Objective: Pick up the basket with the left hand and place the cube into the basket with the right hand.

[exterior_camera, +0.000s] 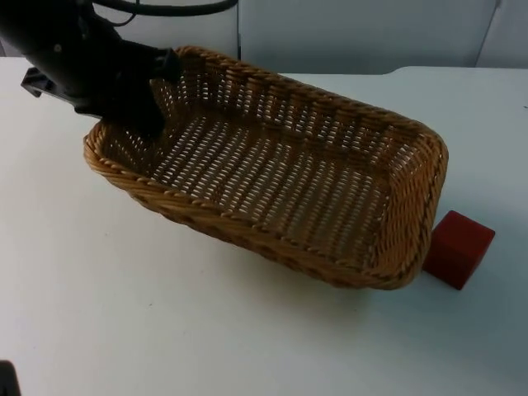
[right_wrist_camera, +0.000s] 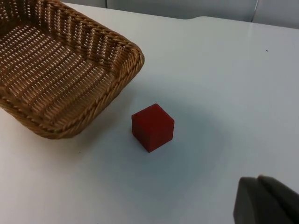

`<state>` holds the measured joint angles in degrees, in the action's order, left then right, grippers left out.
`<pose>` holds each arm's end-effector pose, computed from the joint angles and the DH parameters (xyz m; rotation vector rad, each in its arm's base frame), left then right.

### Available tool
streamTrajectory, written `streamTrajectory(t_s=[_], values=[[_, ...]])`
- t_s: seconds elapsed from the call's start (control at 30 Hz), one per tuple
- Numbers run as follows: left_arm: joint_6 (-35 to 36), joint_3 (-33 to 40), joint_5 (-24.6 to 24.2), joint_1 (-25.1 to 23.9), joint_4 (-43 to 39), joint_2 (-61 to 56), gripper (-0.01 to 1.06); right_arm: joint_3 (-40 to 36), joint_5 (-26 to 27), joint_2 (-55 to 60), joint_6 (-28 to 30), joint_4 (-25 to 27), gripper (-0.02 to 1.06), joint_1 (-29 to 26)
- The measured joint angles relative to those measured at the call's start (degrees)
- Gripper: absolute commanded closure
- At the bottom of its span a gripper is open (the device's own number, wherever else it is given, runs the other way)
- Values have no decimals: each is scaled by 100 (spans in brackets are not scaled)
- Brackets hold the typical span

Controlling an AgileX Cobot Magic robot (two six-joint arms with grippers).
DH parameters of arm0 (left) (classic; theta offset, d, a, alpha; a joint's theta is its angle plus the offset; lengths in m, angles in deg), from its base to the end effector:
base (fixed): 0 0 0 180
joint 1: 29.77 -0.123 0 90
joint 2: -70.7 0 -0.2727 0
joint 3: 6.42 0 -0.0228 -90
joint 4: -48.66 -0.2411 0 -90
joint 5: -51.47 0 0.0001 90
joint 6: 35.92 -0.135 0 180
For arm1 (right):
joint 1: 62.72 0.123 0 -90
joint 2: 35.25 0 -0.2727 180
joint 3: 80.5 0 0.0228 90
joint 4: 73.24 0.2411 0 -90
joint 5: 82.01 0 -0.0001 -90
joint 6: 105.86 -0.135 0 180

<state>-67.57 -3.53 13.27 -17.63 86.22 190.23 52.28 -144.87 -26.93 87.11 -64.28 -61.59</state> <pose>0.3844 -0.1348 0.1375 0.4135 2.6492 -0.5833 0.0336 0.0194 0.2546 -0.2643 2.0398 0.0598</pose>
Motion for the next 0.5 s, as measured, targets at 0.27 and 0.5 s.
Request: streamTrajectory(t_s=[0.27,0.5], values=[[0,0,3,0,76,0,105,0,0,0,0,0,105,0],[0,0,3,0,76,0,105,0,0,0,0,0,105,0]])
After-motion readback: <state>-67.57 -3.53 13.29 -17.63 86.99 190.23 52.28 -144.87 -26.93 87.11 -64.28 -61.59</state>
